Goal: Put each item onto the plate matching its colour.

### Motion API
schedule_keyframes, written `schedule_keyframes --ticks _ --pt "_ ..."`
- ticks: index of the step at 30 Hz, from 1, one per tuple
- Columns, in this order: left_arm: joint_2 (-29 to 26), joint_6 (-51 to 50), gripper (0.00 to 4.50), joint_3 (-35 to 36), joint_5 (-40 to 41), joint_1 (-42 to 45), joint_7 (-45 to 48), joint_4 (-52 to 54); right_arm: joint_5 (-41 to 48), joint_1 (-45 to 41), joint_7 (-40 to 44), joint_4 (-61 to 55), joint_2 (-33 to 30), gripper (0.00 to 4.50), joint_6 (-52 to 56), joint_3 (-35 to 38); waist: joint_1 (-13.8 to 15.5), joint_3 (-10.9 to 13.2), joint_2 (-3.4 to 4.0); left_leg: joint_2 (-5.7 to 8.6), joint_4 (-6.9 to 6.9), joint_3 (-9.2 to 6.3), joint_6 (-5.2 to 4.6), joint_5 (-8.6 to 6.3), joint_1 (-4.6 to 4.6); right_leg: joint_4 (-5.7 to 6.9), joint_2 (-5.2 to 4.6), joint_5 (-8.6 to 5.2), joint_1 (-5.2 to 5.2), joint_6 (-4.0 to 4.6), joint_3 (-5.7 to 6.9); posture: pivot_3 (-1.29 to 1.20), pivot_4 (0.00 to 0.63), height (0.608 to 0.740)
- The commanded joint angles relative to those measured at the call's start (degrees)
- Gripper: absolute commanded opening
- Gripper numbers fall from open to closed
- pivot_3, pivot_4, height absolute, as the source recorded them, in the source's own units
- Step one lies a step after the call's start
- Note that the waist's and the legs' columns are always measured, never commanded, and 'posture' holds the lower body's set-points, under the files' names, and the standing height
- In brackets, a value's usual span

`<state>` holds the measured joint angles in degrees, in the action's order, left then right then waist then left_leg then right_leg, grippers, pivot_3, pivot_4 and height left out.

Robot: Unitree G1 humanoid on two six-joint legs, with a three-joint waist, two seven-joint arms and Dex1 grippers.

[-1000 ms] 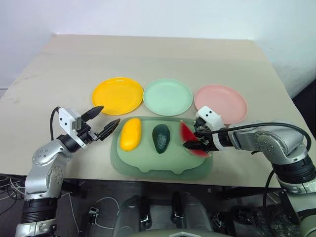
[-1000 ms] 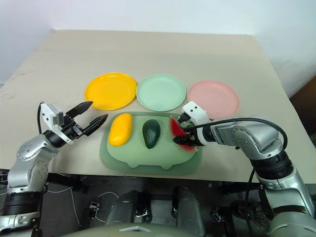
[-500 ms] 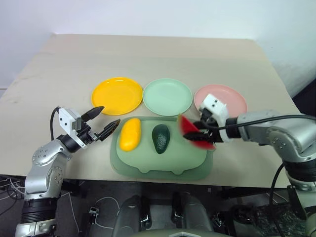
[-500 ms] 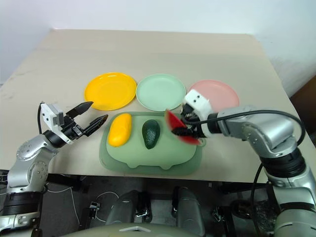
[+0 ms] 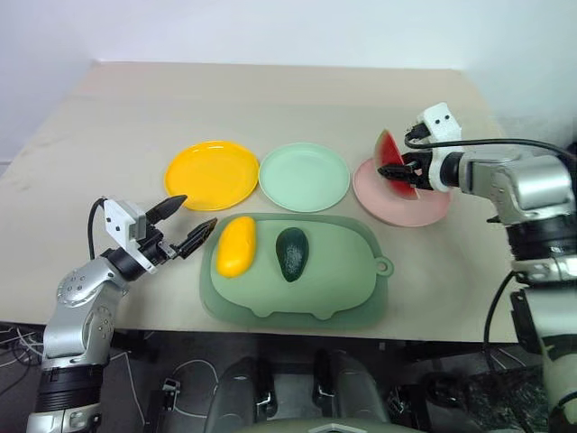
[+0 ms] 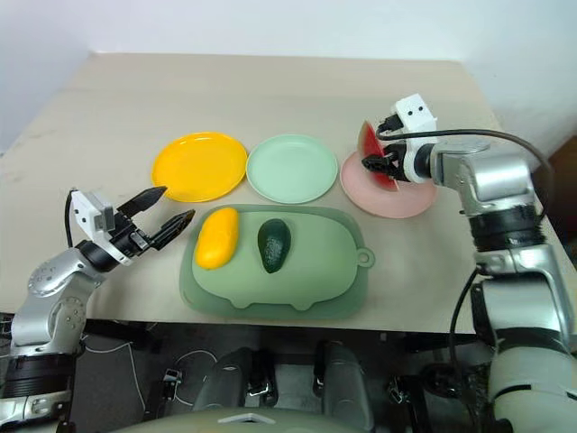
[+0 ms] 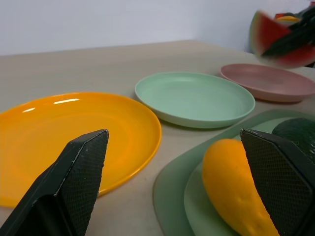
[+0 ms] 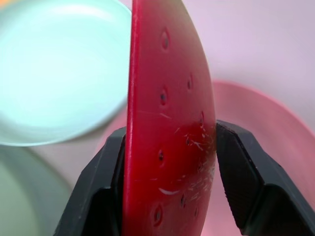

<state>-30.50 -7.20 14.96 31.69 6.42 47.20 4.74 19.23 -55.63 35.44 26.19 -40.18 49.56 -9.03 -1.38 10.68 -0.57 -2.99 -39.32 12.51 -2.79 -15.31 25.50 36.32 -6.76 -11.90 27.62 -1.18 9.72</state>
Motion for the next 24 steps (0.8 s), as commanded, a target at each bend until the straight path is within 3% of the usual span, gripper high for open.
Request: schedule_keyframes --ticks 1,7,15,16,18,22,24 --pt "-0.47 1.13 4.5 1.88 0.03 -0.44 -0.51 2.26 -5.31 -5.75 0.58 10.71 2.31 2.17 -6.85 -0.41 -0.18 0.02 0.04 0.0 0.01 0.02 0.04 0.03 0.0 0.07 0.0 0.0 0.04 0.0 0.0 0.0 0.15 0.696" --pt "-0.37 1.72 4.5 2.79 0.14 -2.3 -1.33 3.84 -13.59 -11.35 0.92 26.52 5.35 2.17 -12.83 -2.88 -1.08 0.02 0.04 0.0 0.0 0.03 0.2 0.14 -0.06 0.44 -0.02 -0.03 0.12 -0.04 -0.03 0.0 0.15 0.696" --pt "-0.5 2.28 4.5 3.95 0.3 -4.06 -1.14 4.18 -18.52 -14.09 3.95 32.74 6.43 2.17 -13.41 -2.91 -1.25 0.02 0.04 0.0 -0.03 0.07 0.22 0.15 -0.1 0.74 -0.06 -0.07 0.28 -0.06 -0.12 0.0 0.15 0.696" --pt "-0.5 2.4 4.5 3.98 0.29 -4.2 -1.09 4.13 -18.88 -14.18 3.98 32.84 6.57 2.73 -13.49 -2.74 -1.26 0.02 0.04 0.0 -0.03 0.07 0.23 0.16 -0.1 0.75 -0.06 -0.07 0.28 -0.05 -0.12 0.0 0.15 0.696" --pt "-0.55 2.54 4.5 4.1 0.36 -4.33 -0.96 3.98 -19.39 -14.19 4.69 32.21 6.67 3.17 -13.37 -2.39 -1.22 0.02 0.04 0.0 -0.03 0.07 0.23 0.16 -0.1 0.75 -0.07 -0.06 0.28 -0.05 -0.12 0.0 0.15 0.696" --pt "-0.65 2.65 4.5 4.17 0.38 -4.38 -0.69 3.73 -19.42 -12.84 7.54 26.75 5.24 4.48 -11.25 -1.73 -1.2 0.03 0.05 0.01 -0.04 0.1 0.23 0.16 -0.04 0.79 -0.08 -0.06 0.37 -0.05 -0.15 0.0 0.15 0.696" --pt "-0.68 2.57 4.5 4.07 0.36 -4.2 -0.62 3.66 -18.94 -11.04 8.09 21.4 3.73 4.48 -9.35 -0.77 -1.16 0.03 0.05 0.0 -0.04 0.11 0.23 0.16 -0.03 0.81 -0.08 -0.06 0.4 -0.05 -0.16 0.0 0.15 0.696"
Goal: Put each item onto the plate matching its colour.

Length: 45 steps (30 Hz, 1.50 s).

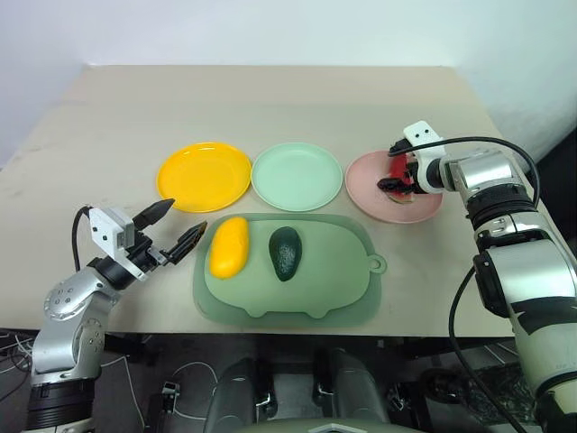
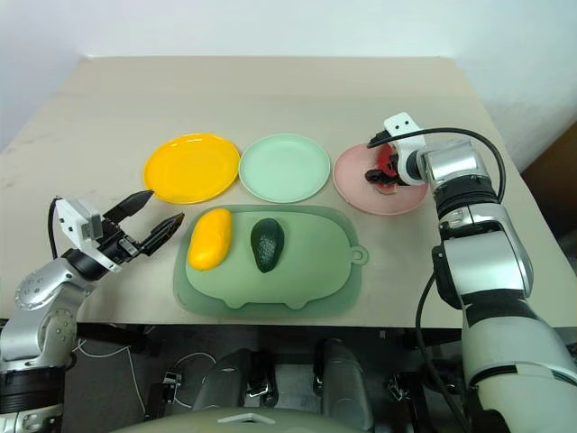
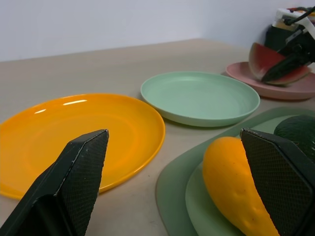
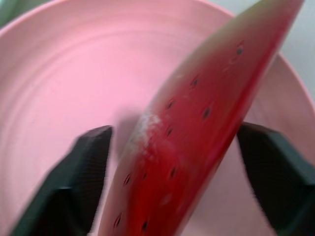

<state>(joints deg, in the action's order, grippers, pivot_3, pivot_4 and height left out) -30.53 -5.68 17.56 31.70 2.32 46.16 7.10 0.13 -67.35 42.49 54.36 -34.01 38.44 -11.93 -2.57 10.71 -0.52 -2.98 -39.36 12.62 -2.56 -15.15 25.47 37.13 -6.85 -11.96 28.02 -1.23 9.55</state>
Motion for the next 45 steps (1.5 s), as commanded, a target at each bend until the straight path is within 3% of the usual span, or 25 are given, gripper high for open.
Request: schedule_keyframes --ticks 1,11,17,23,29,45 --pt "-0.68 1.02 4.5 1.46 0.34 -0.01 0.48 1.21 0.44 1.64 1.31 -9.44 -3.04 4.48 2.81 2.55 0.09 0.0 0.0 0.0 0.0 0.0 0.0 0.0 0.0 0.01 0.0 0.0 0.0 0.0 0.0 0.0 0.15 0.696" --pt "-1.85 -0.36 4.5 0.87 0.53 2.23 0.97 0.56 7.94 13.93 3.09 -48.85 -7.9 4.48 19.22 10.06 -0.01 0.0 0.0 -0.02 -0.01 -0.02 0.01 0.0 0.03 0.04 -0.03 0.0 0.08 0.01 -0.01 0.0 0.15 0.696" --pt "-1.69 -0.34 4.5 0.53 0.35 2.83 1.62 -0.36 16.74 17.44 -0.07 -62.68 -2.57 4.48 36.04 16.48 0.11 -0.02 -0.03 -0.02 -0.01 -0.03 0.01 -0.01 0.03 0.02 -0.03 0.0 0.06 0.02 -0.01 0.0 0.15 0.696" --pt "-1.21 0.28 4.5 0.02 0.23 3.36 2.34 -1.37 24.78 19.71 -3.66 -75.8 7.35 4.48 49.81 20.31 0.12 -0.02 -0.03 -0.01 -0.02 -0.04 0.01 -0.01 0.03 0.03 -0.03 0.01 0.06 0.03 -0.01 0.0 0.15 0.696" --pt "-0.5 -0.91 4.5 -0.27 2.81 2.16 4.25 0.36 34.38 23.48 -13.13 -73.4 15.0 4.48 54.06 21.27 0.16 -0.13 -0.2 0.01 -0.02 -0.06 0.01 -0.01 0.01 -0.01 -0.04 0.01 -0.01 0.04 0.01 0.0 0.15 0.696" --pt "-6.92 -10.87 4.5 0.5 7.74 0.41 6.83 8.64 63.05 22.47 -47.05 -57.09 22.25 4.48 54.06 20.32 0.05 -0.13 -0.18 0.01 -0.02 -0.05 0.02 -0.01 0.0 0.02 0.04 0.02 -0.04 0.04 0.0 0.0 0.15 0.696"
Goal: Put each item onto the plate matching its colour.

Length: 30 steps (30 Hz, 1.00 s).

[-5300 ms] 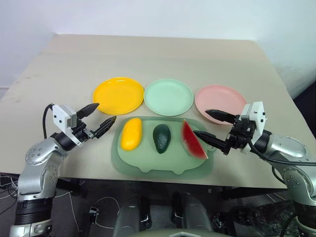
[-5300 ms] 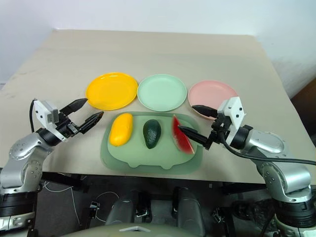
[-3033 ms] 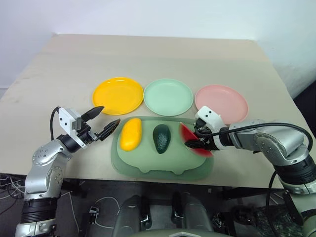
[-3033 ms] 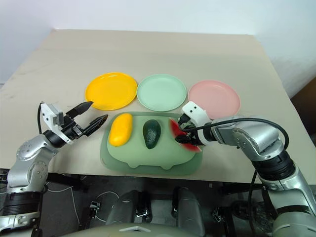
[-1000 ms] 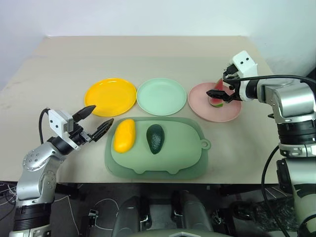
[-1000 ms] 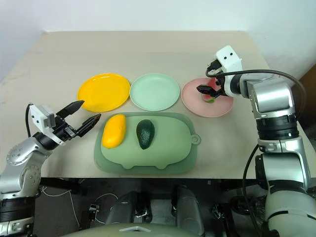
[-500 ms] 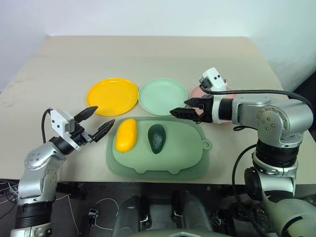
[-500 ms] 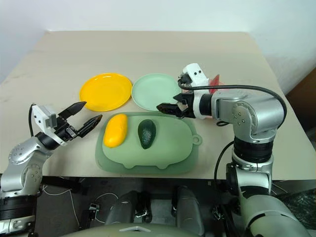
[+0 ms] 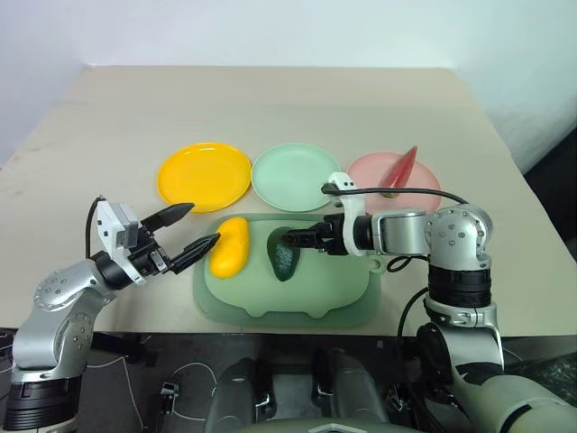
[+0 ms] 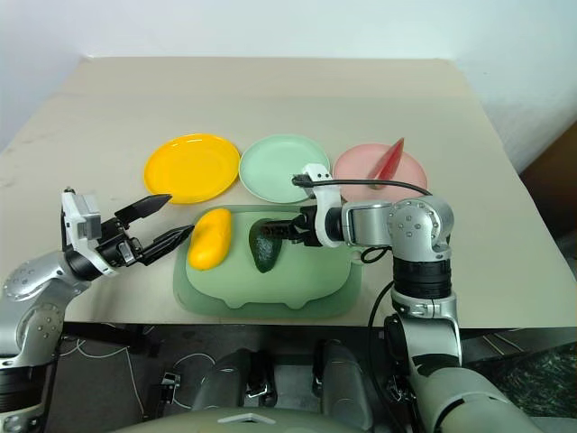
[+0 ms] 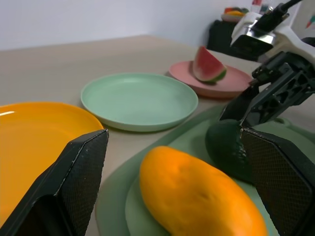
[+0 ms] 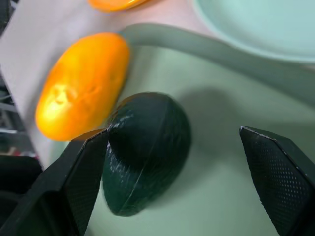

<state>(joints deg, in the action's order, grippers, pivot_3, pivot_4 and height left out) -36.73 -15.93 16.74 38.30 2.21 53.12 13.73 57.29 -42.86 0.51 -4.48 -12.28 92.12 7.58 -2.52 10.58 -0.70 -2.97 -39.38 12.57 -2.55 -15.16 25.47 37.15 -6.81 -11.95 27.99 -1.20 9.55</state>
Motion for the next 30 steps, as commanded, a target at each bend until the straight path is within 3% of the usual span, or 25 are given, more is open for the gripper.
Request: schedule_keyframes --ticks 1,10,21,25,30 --pt "-0.78 -0.8 4.5 1.23 1.08 0.72 -0.21 2.03 7.41 -2.37 -6.64 2.5 0.7 4.48 0.38 0.56 0.02 0.0 0.0 0.0 0.0 0.0 0.0 0.0 0.0 0.0 0.0 0.0 0.0 0.0 0.0 0.0 0.15 0.696" --pt "-0.67 -1.33 4.5 0.71 0.36 2.81 -0.17 0.86 9.6 -3.54 -12.09 3.62 -0.06 4.48 0.38 -6.53 -0.01 0.0 0.0 0.0 0.0 0.01 0.0 0.0 -0.01 0.0 0.02 0.0 -0.03 -0.01 0.0 0.0 0.15 0.696" --pt "-0.5 -0.72 4.5 0.89 -0.06 2.99 0.51 -0.41 2.92 -7.52 -6.93 4.55 -0.84 4.48 0.38 -11.92 0.01 -0.01 0.01 0.0 0.01 0.01 0.0 0.0 -0.03 0.0 0.03 0.0 -0.03 -0.01 -0.01 0.0 0.15 0.696" --pt "-0.43 0.25 4.5 1.04 -0.58 2.28 1.41 -1.51 0.71 -7.14 -3.51 1.26 -2.88 3.28 0.38 -14.64 0.05 -0.01 0.01 0.0 0.01 0.01 0.0 0.0 -0.03 0.0 0.02 0.0 -0.03 -0.01 -0.01 0.0 0.15 0.696" --pt "-0.18 1.19 4.5 1.34 -0.93 1.67 2.12 -2.54 1.77 -10.35 5.08 -4.78 -6.21 3.16 -3.45 -9.24 0.01 0.0 0.02 0.0 0.01 0.01 0.0 0.0 -0.01 -0.02 0.01 0.0 -0.01 -0.01 -0.01 0.0 0.15 0.696"
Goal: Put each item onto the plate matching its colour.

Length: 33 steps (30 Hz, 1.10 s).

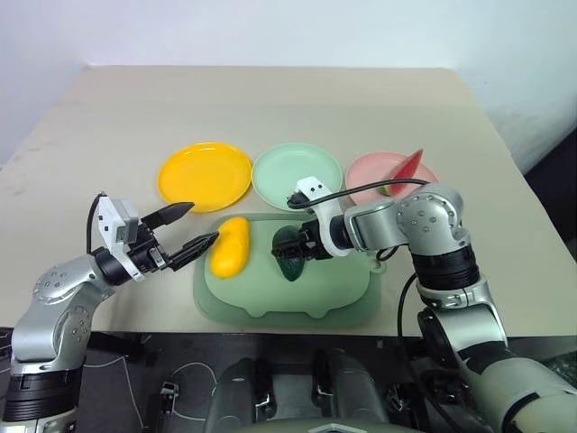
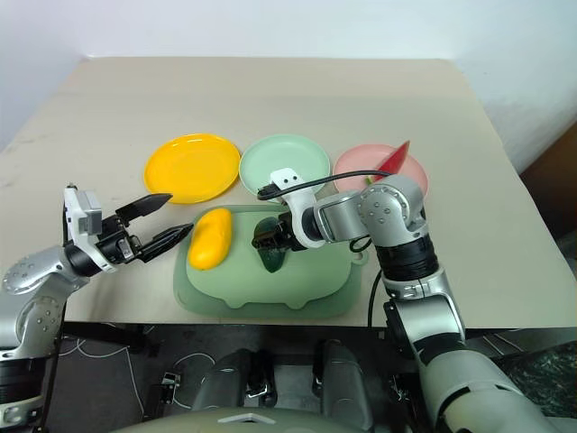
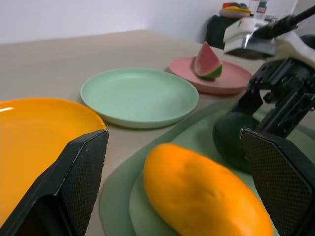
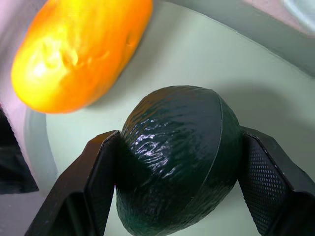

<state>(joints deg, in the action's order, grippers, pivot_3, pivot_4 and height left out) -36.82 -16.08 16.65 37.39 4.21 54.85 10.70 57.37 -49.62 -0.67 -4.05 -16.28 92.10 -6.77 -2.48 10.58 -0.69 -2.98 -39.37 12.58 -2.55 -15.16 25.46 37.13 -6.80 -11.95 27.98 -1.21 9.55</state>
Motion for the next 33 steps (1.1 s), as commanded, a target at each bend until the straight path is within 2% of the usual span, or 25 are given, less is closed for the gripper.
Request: schedule_keyframes --ticks 1,4,8,13,18,21,23,24,26,29,33 --pt "-0.07 1.38 4.5 1.53 0.01 -0.49 0.38 0.57 1.7 -4.88 8.16 -5.21 -3.12 3.16 -4.99 6.89 -0.01 0.02 0.03 -0.01 0.0 0.0 0.0 0.0 0.02 0.01 0.01 0.0 0.03 0.0 0.0 0.0 0.15 0.696" --pt "0.05 1.15 4.5 1.8 0.27 -0.78 0.0 1.08 -2.93 -7.7 12.47 -0.72 -5.8 3.16 -10.29 7.51 0.01 0.01 0.02 0.0 0.0 0.03 0.0 0.0 0.05 0.0 0.0 0.0 0.06 0.0 -0.01 0.0 0.15 0.696" --pt "0.09 0.55 4.5 1.86 0.57 -1.01 -0.89 2.28 -14.6 -11.46 18.34 13.72 -7.71 3.16 -21.72 1.88 -0.07 -0.01 -0.01 -0.01 0.01 0.02 0.0 0.0 -0.05 -0.01 0.02 0.0 -0.02 0.0 -0.01 0.0 0.15 0.696" --pt "-0.09 -0.22 4.5 2.29 0.78 -1.14 -2.06 3.51 -27.56 -18.34 26.04 37.58 -3.45 3.16 -37.28 -3.35 -0.23 0.02 0.02 -0.01 0.01 0.12 -0.01 0.01 0.02 0.07 0.03 0.0 0.11 0.0 -0.02 0.0 0.15 0.696" --pt "-0.09 -1.21 4.5 2.14 0.86 -1.23 -3.16 5.17 -34.76 -24.7 28.86 56.5 1.89 3.16 -48.72 -1.77 -0.38 0.02 0.03 -0.02 0.04 0.18 -0.15 0.1 0.03 0.13 0.07 0.0 0.17 -0.01 -0.03 0.0 0.15 0.696" --pt "0.11 -1.27 4.5 2.36 0.96 -1.41 -3.75 5.76 -37.77 -27.14 29.39 63.56 4.16 3.16 -53.03 -0.85 -0.28 0.02 0.03 -0.02 0.04 0.18 -0.03 0.04 0.02 0.13 0.06 0.0 0.16 -0.01 -0.03 0.0 0.15 0.696" --pt "0.38 -1.0 4.5 2.27 0.92 -2.12 -3.93 6.27 -39.15 -28.23 29.97 66.14 5.05 3.16 -54.68 -0.02 -0.2 0.02 0.03 0.0 0.04 0.18 -0.01 0.03 0.02 0.12 0.05 0.0 0.15 -0.01 -0.03 0.0 0.15 0.696" --pt "0.49 -0.88 4.5 2.19 0.91 -2.36 -4.02 6.45 -39.83 -28.67 30.6 66.92 5.25 3.89 -55.35 0.34 -0.19 0.03 0.03 0.0 0.04 0.18 -0.01 0.02 0.03 0.12 0.04 0.0 0.15 -0.01 -0.03 0.0 0.15 0.696" --pt "0.58 -0.75 4.5 2.24 0.93 -2.29 -4.13 6.27 -41.08 -29.51 31.18 68.1 5.39 4.44 -56.56 0.99 -0.19 0.03 0.03 0.01 0.04 0.18 -0.01 0.02 0.03 0.12 0.03 0.0 0.15 -0.01 -0.03 0.0 0.15 0.696" --pt "0.63 -0.35 4.5 2.45 0.77 -2.51 -4.01 6.12 -42.5 -30.08 32.44 68.15 5.19 4.48 -58.71 1.95 -0.29 0.03 0.03 0.0 0.04 0.17 0.0 0.02 0.02 0.13 0.02 0.0 0.15 -0.01 -0.05 0.0 0.15 0.696" --pt "0.76 0.8 4.5 3.23 0.73 -3.99 -3.23 5.42 -43.58 -29.75 35.72 62.15 3.01 4.48 -58.72 2.71 -0.42 0.04 0.06 0.0 0.04 0.17 0.0 0.02 0.02 0.14 0.03 0.0 0.16 -0.01 -0.09 0.0 0.15 0.696"
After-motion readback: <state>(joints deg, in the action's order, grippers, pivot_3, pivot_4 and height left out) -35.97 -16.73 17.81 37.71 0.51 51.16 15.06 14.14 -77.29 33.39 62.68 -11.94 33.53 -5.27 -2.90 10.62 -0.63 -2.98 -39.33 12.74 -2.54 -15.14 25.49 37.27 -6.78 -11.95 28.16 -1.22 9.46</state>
